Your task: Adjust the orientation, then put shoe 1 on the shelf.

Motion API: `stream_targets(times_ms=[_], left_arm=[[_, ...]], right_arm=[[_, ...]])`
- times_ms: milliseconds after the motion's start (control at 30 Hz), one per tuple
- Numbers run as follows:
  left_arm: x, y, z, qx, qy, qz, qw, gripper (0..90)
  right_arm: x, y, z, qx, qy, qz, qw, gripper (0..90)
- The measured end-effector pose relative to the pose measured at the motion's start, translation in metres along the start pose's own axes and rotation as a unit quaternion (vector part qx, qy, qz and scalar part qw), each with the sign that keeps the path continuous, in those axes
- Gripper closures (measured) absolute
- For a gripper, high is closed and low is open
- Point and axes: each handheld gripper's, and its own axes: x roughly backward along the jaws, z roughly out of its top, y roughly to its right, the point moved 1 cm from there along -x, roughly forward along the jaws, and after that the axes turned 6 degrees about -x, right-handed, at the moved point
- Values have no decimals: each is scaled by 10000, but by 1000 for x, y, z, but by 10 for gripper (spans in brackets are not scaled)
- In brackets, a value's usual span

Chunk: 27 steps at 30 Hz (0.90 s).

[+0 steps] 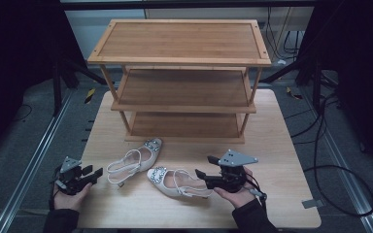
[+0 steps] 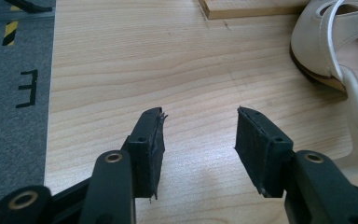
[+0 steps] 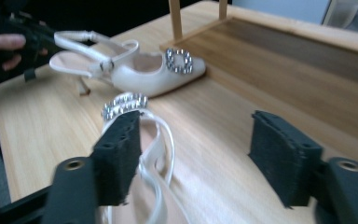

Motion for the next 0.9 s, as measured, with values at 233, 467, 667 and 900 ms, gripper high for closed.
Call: stream_targets(times_ms=[233,467,667,900], left_arm=[[-1,1,0,-2,-10,8,10000,497],[-1,-1,0,-10,-35,-1,10000,496],[-1,-1,0,-24,-35,-17,10000,496],[-1,1,0,-5,-27,-10,10000,496]], right_arm=[[1,1,-24,-18,-263,151,9995,169],[3,-6,-24,99,-258,448,9986,138],[8,-13,-21,115,-181,588,9980,121],[-15,-14,-40,220,-776,605,9949,104]])
